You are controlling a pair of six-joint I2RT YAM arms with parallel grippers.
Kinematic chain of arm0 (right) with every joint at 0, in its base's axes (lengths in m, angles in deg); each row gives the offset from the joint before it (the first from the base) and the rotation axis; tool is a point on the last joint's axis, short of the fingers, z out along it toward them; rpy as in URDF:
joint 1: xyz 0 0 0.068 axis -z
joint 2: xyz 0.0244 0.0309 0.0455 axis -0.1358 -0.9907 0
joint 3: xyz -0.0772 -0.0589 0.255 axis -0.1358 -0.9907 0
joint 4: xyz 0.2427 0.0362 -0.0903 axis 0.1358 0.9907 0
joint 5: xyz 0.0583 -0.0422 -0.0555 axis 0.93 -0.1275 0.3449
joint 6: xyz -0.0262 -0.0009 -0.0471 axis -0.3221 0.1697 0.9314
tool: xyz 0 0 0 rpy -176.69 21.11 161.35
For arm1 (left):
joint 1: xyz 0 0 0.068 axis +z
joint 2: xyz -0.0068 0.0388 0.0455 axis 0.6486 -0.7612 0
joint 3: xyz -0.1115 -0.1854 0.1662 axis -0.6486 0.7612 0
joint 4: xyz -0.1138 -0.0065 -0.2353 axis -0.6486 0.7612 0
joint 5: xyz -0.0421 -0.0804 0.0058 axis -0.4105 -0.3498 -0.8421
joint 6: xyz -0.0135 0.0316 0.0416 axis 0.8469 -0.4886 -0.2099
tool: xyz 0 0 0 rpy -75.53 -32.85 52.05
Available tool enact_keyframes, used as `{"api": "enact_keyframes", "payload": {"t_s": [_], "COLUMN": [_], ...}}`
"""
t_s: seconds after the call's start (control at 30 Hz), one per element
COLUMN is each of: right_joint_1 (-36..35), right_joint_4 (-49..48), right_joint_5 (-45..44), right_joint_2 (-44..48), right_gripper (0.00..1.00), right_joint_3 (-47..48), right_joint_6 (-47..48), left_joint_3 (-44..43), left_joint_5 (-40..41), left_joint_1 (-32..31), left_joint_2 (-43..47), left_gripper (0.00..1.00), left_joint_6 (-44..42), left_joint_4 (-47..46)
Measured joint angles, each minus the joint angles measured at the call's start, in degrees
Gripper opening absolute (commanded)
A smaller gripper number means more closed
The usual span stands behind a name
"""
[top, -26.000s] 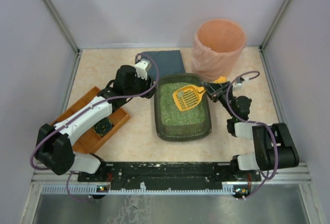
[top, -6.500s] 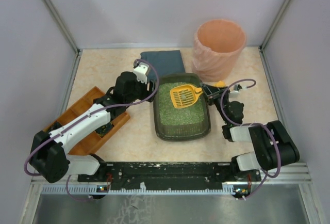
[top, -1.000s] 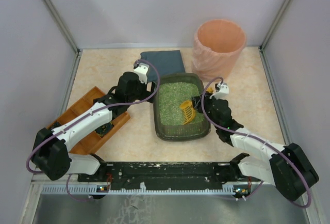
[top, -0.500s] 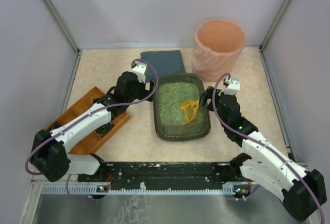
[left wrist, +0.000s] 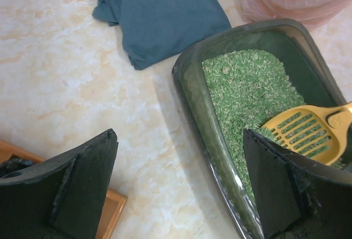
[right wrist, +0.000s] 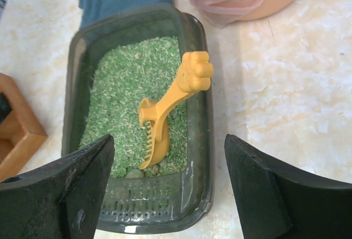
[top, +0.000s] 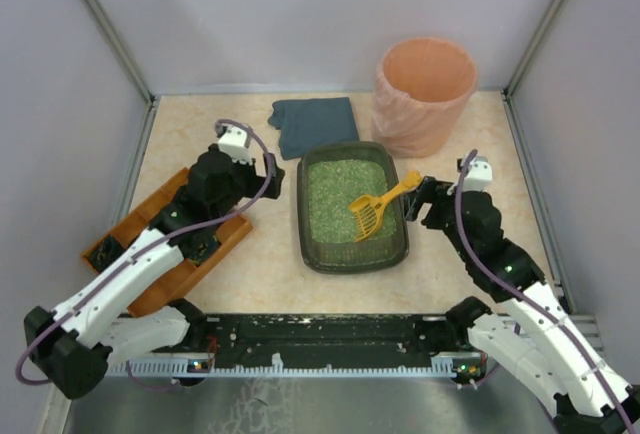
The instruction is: Clean the litter box
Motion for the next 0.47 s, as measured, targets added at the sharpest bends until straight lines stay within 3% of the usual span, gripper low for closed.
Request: {"api": "enact_keyframes", "payload": {"t_s": [0.3, 0.47], "right_joint_1": [0.0, 0.0], "right_joint_4": [0.28, 0.35], "right_joint_5": [0.35, -0.26], "right_joint_2": [11.13, 14.21], "right_gripper": [0.82, 0.83], "right_joint_3": [-2.45, -4.57], "right_joint_6": [2.54, 3.89], "left_joint_3": [9.77, 11.82], "left_joint_5": [1.92, 3.21], "left_joint_1": [0.0, 0.0], "left_joint_2": [20.7, 25.64], "left_gripper": [1.0, 1.0], "left_joint_6": [2.38, 2.4], "left_joint_4": [5.73, 9.09]}}
